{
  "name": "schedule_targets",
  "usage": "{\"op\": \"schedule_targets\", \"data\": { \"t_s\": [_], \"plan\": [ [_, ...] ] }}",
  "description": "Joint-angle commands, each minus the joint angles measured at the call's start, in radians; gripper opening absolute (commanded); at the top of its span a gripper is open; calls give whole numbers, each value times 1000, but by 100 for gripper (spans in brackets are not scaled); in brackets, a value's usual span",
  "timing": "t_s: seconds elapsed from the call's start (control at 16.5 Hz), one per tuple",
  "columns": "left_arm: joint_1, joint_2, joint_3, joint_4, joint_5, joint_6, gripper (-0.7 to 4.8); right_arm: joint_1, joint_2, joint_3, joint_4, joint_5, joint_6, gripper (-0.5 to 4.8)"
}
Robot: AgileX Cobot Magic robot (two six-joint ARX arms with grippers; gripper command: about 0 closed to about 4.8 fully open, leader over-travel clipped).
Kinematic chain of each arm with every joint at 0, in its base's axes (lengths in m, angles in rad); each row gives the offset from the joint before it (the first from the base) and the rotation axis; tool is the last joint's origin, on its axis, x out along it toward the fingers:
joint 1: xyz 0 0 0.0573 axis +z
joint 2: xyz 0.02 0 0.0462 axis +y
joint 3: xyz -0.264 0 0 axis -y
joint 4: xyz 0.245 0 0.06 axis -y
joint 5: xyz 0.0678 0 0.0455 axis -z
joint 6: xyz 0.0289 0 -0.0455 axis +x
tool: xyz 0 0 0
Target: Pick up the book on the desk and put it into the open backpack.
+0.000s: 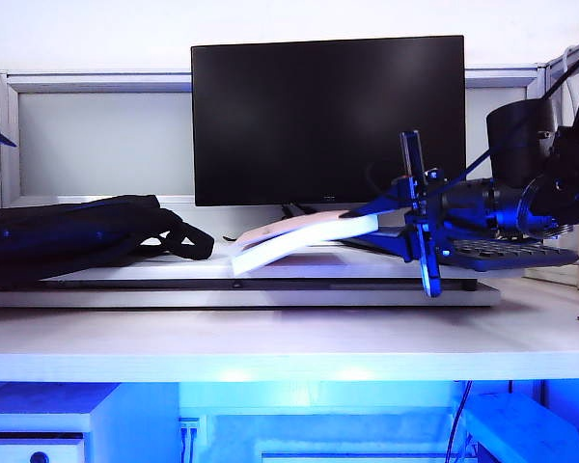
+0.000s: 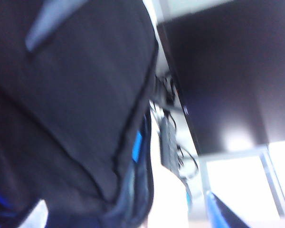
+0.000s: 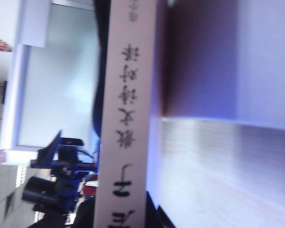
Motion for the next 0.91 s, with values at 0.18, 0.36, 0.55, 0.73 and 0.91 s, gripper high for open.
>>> {"op": "schedule_targets", "data": {
  "t_s": [0.18,0.36,0.55,0.73,0.91],
  "plan": [
    [-8,36,22,-89,-53,85,479,23,-19,6,146,-11,47,-6],
    [-36,124,75,-94,-25,85,479,45,-27,7,145,-9,47,-6],
    [-65,134,84,-115,-3,116,479,50,-32,8,146,-9,47,-6],
    [-70,134,84,-213,38,141,479,50,-34,8,153,-9,47,-6],
    [-71,134,84,-223,77,137,479,50,-34,8,161,3,47,-6]
  ]
}}
